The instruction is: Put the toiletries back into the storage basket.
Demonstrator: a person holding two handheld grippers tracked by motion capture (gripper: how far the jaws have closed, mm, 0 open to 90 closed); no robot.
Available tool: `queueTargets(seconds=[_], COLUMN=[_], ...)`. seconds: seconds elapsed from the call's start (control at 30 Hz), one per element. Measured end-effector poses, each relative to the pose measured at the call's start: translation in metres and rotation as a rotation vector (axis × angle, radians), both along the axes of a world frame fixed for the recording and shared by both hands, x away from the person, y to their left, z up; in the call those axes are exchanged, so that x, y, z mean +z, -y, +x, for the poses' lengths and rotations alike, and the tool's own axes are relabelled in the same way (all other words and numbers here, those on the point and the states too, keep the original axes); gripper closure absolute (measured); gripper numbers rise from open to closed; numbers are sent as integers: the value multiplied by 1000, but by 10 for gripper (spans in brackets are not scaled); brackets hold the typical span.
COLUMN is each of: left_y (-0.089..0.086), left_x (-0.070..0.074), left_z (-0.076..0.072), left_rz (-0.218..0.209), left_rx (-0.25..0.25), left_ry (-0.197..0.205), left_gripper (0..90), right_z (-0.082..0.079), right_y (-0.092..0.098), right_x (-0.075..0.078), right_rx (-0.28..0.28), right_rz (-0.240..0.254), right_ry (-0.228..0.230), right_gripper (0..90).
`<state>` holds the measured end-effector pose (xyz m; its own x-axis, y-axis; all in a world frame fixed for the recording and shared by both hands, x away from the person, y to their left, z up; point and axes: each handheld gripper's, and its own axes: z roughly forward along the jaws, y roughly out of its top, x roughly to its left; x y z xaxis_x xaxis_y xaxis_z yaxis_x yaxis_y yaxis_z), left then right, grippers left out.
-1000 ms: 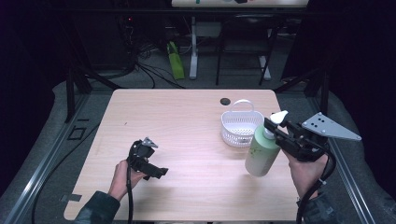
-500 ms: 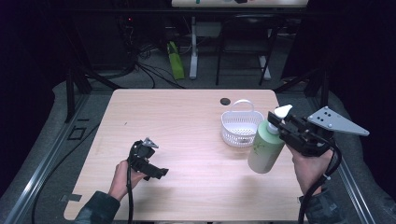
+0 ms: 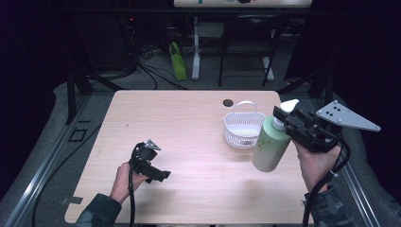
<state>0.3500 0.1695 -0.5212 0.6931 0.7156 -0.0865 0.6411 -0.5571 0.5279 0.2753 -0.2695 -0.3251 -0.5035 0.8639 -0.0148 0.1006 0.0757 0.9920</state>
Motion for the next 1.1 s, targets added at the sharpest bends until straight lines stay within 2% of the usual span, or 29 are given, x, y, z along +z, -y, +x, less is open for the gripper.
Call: queueTargets(seconds=[0.7, 1.1], left_y=[0, 0], left_x=[-1, -1], left_z=[0, 0], left_rz=[3, 3], left_rx=[-3, -2], left_ry=[-9, -8], left_gripper=[2, 2], right_z=[13, 25], right_y=[0, 2], right_x=[20, 33], right_rx=[2, -8], right_rz=[-6, 6], right_ry=[24, 39], right_gripper=[673, 673])
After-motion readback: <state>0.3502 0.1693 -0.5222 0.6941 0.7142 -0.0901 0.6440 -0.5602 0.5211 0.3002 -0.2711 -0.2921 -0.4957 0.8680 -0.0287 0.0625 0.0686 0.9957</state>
